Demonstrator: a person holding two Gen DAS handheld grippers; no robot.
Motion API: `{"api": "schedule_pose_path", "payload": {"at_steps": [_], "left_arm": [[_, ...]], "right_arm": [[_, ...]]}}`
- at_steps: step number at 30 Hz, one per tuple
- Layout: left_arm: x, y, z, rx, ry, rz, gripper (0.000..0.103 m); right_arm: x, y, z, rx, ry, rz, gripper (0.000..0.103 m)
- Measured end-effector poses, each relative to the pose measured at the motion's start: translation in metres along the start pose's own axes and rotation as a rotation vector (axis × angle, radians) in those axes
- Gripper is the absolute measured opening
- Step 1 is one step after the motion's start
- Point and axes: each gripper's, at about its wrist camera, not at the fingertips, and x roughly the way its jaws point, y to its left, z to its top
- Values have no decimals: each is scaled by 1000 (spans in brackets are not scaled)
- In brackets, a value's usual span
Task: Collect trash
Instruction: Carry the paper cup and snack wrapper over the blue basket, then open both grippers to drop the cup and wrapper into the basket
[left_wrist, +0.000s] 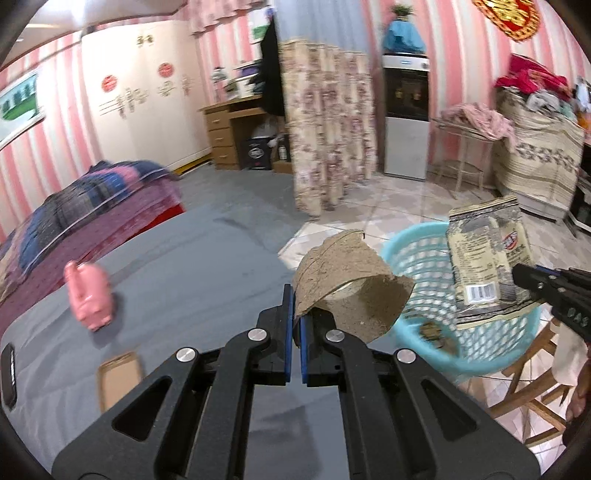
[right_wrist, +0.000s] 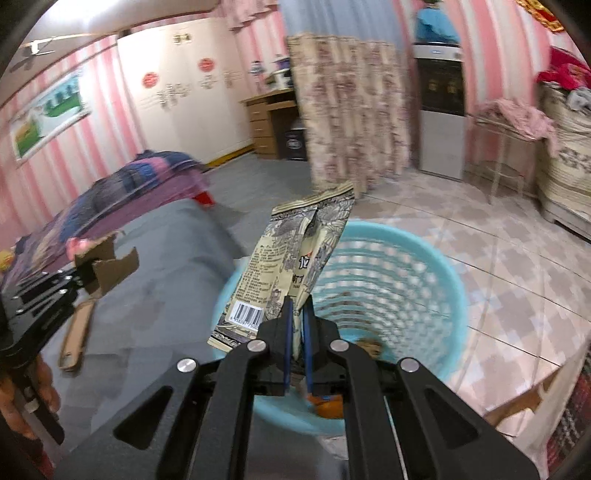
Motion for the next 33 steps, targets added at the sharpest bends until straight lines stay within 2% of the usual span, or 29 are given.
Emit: {"api": "schedule_pose_path", "payload": {"at_steps": [7, 11, 19, 20, 22, 23, 24, 26, 30, 33], "left_arm": [[25, -49, 10, 29, 13, -103, 2], [50, -67, 12, 40, 50, -148, 2], [86, -94, 20, 105, 75, -156, 2], [88, -94, 20, 111, 79, -156, 6], [95, -95, 23, 123, 100, -166, 27], [96, -92, 24, 124, 101, -154, 42], [96, -91, 25, 127, 92, -144, 50], [94, -88, 24, 131, 82, -136, 53], [91, -76, 26, 108, 63, -111, 75], [88, -68, 26, 102, 64, -101, 78]], "right_arm": [[6, -33, 4, 41, 7, -50, 6], [7, -48, 6, 48, 12, -89, 6], [12, -75, 6, 106, 32, -101, 6], [13, -77, 6, 105, 35, -103, 6], [15, -77, 5, 106, 42, -107, 6], [17, -76, 5, 106, 46, -109, 6], [17, -76, 4, 105, 48, -110, 6], [18, -73, 4, 97, 48, -112, 6], [21, -68, 4, 89, 49, -108, 6], [27, -61, 3, 67, 60, -110, 6]]}}
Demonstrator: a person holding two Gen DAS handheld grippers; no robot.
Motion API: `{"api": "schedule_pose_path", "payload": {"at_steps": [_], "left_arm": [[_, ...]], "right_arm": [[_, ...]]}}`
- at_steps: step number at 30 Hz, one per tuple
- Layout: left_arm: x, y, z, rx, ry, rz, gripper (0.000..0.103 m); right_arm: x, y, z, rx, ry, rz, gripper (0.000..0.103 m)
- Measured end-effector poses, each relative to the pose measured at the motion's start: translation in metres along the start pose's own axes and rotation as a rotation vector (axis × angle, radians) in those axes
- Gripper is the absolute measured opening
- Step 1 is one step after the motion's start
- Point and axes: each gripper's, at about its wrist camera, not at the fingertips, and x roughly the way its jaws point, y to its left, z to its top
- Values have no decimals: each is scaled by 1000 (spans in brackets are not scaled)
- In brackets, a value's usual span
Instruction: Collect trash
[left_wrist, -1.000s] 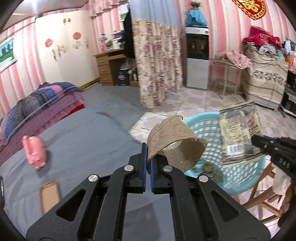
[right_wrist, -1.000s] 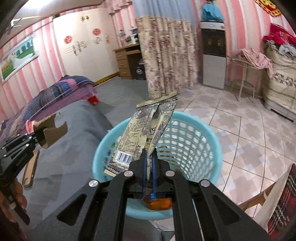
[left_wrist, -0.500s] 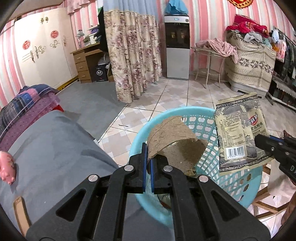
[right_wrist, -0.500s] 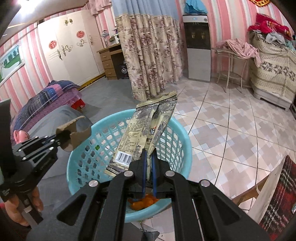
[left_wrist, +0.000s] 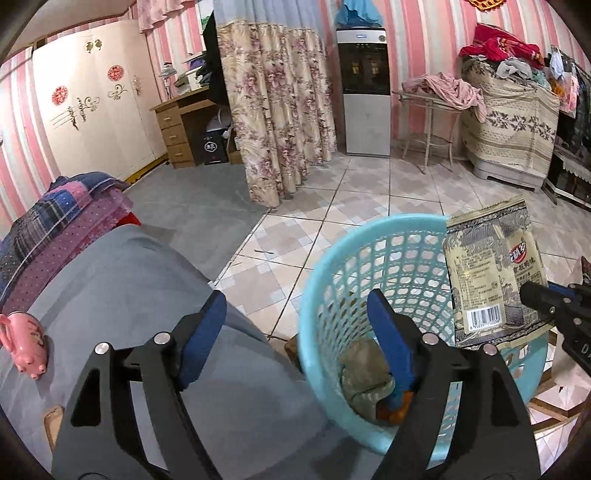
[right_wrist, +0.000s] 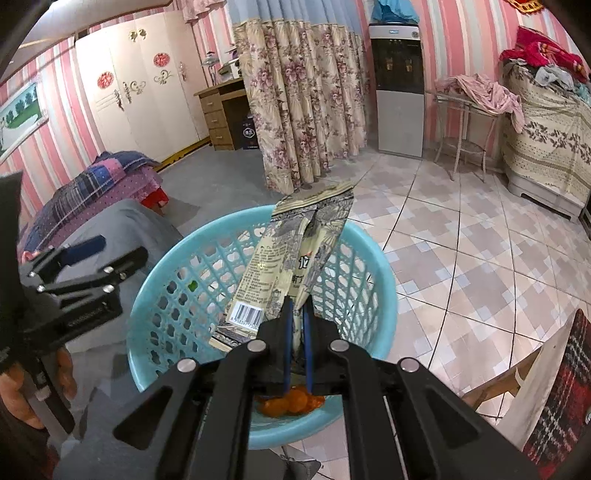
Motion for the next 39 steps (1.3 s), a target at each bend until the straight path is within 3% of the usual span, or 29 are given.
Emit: {"api": "schedule_pose_path", "payload": {"at_steps": [6, 14, 16, 17, 18, 20, 26, 31, 39], "left_arm": [[-15, 20, -5, -27, -26, 42, 90], [-34, 41, -12, -67, -38, 65, 91], [-39, 46, -13, -74, -44, 73, 91], [-42, 48, -13, -77, -47, 77, 91], [-45, 51, -13, -80, -49, 84, 91], [-50, 55, -15, -82, -54, 97, 91], [-61, 68, -24, -87, -54, 132, 94], [-71, 75, -34, -98, -56, 135, 94], [-105, 92, -55, -123, -71, 135, 94]], "right_arm": [[6, 10, -2, 11, 1, 20, 7], [15, 24, -4, 33, -11, 22, 9], [17, 27, -4, 50, -14, 18, 27], [18, 28, -5, 53, -17, 16, 47], [18, 30, -5, 56, -23, 17, 52], [20, 33, -4, 54, -25, 12, 54], [18, 40, -1, 26, -41, -18, 85], [13, 39, 0, 38, -57, -20, 96], [3, 58, -1, -35, -78, -31, 98]]}}
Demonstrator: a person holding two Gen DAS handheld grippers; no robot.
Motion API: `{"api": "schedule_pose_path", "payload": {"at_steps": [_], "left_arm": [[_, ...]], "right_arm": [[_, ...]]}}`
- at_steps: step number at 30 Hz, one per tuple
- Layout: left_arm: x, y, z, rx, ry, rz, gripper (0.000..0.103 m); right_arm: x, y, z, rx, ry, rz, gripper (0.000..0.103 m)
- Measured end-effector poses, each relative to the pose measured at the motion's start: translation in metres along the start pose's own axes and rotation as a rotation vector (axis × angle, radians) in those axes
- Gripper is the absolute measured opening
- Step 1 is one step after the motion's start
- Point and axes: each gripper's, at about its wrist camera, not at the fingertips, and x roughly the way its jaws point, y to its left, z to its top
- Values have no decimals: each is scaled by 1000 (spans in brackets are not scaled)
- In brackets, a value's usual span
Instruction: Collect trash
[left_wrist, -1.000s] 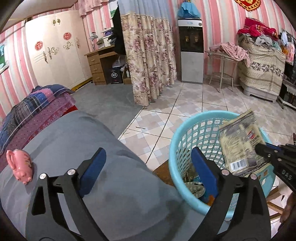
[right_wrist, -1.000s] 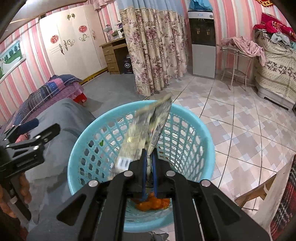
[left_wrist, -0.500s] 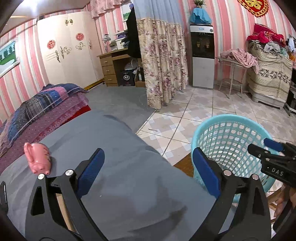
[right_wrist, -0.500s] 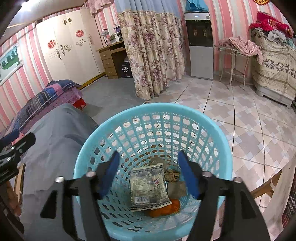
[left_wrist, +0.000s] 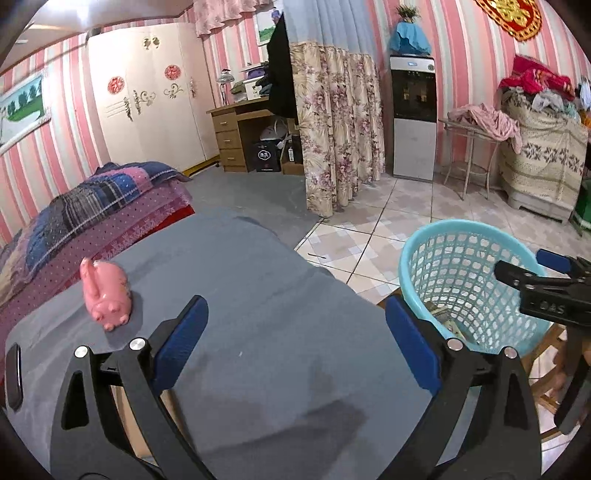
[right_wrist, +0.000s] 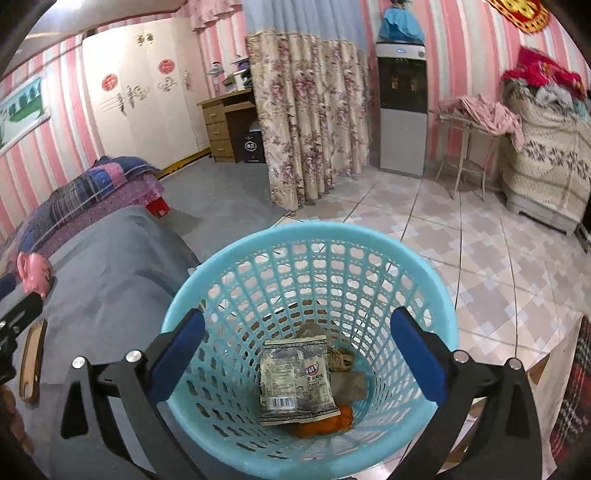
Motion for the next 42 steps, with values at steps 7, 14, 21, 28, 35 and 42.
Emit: {"api": "schedule_pose_path", "payload": {"at_steps": [7, 14, 21, 28, 35, 42], "left_arm": [[-38, 25, -33, -31, 35, 22, 98], [-84, 70, -69, -123, 15, 128, 98], [-121, 107, -100, -204, 3, 189, 98], [-159, 124, -127, -240, -32, 236, 98], [-185, 139, -143, -289, -65, 271, 98], [-196, 152, -154, -326, -66, 284, 98]], "right_arm": [[-33, 31, -7, -59, -50, 75, 98], [-68, 70, -23, -131, -84, 130, 98], [-107, 112, -40, -186, -132, 220, 98], [-137, 147, -70, -240, -140, 286, 99], [-157, 173, -94, -258, -149, 330, 99], [-170, 191, -109, -300, -173, 363, 98]]}}
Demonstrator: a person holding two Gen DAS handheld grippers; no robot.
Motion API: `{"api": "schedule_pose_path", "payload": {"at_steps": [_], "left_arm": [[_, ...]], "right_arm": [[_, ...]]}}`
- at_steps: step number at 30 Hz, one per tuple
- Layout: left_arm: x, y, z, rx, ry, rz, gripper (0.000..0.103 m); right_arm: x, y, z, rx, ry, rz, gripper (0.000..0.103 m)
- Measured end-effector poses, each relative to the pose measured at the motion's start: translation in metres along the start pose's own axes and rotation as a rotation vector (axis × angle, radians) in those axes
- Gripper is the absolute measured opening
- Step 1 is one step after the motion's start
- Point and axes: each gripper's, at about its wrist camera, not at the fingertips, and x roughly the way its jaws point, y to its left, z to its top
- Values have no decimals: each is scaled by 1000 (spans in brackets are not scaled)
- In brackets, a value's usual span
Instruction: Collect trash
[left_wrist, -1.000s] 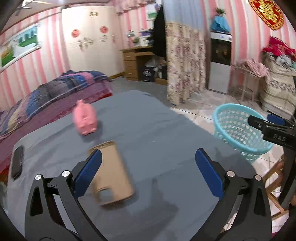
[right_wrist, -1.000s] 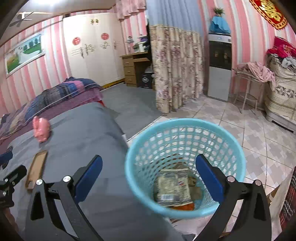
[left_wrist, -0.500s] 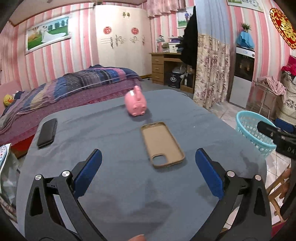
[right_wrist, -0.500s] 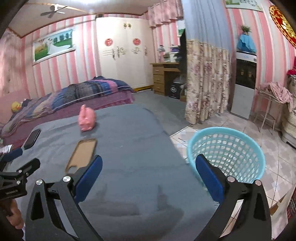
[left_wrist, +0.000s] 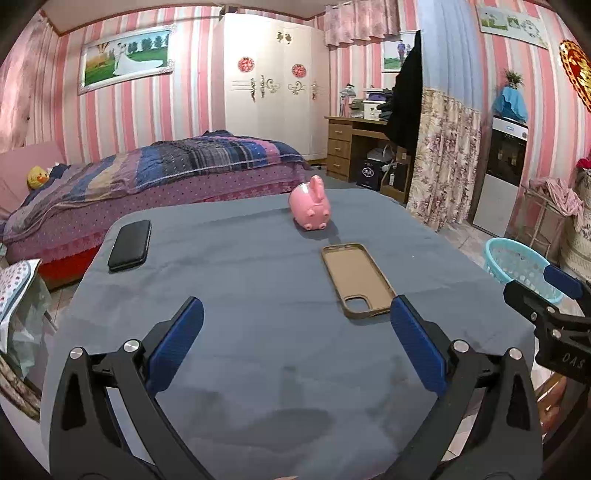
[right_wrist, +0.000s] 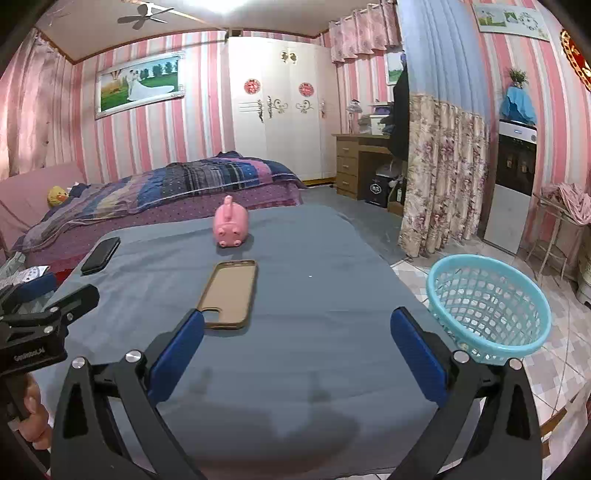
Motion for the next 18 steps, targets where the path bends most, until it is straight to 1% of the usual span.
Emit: {"api": "schedule_pose_path", "payload": {"at_steps": [5, 18], "left_arm": [[0, 3, 1, -6, -4, 14, 98], [2, -2, -4, 11, 1, 10, 98]], "right_arm": [[-1, 7, -2, -32, -5, 2, 98], [-1, 9, -2, -67, -6, 5, 98]]}}
